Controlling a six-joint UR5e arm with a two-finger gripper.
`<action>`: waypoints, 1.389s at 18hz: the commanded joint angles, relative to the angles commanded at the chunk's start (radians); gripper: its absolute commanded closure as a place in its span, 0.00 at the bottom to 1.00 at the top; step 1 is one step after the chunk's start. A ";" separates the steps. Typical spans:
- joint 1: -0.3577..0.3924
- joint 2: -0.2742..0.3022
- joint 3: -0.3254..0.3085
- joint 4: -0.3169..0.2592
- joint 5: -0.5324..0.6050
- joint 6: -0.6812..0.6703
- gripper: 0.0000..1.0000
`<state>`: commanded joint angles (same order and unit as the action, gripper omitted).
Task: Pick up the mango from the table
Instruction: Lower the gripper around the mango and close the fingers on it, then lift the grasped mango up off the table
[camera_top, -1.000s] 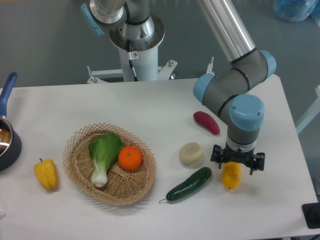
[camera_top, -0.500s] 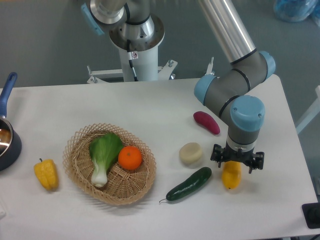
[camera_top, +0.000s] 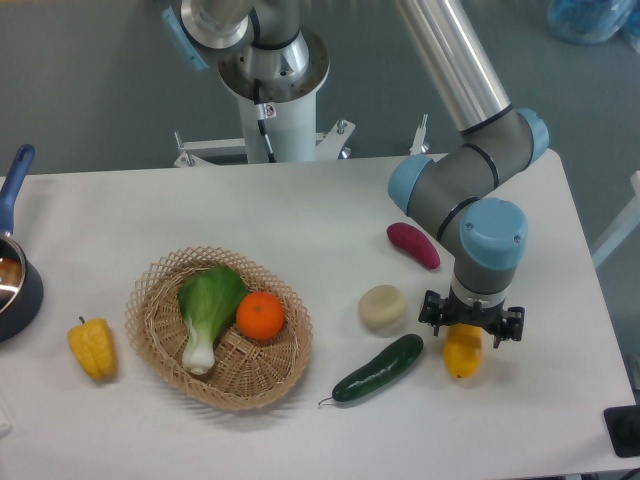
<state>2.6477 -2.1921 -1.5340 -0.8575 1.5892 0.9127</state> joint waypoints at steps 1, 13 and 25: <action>0.000 -0.005 0.000 0.003 0.002 0.000 0.00; -0.003 -0.009 0.000 0.003 0.006 0.005 0.38; -0.003 0.076 0.066 -0.015 -0.081 0.015 0.64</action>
<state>2.6446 -2.1156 -1.4680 -0.8728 1.5083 0.9281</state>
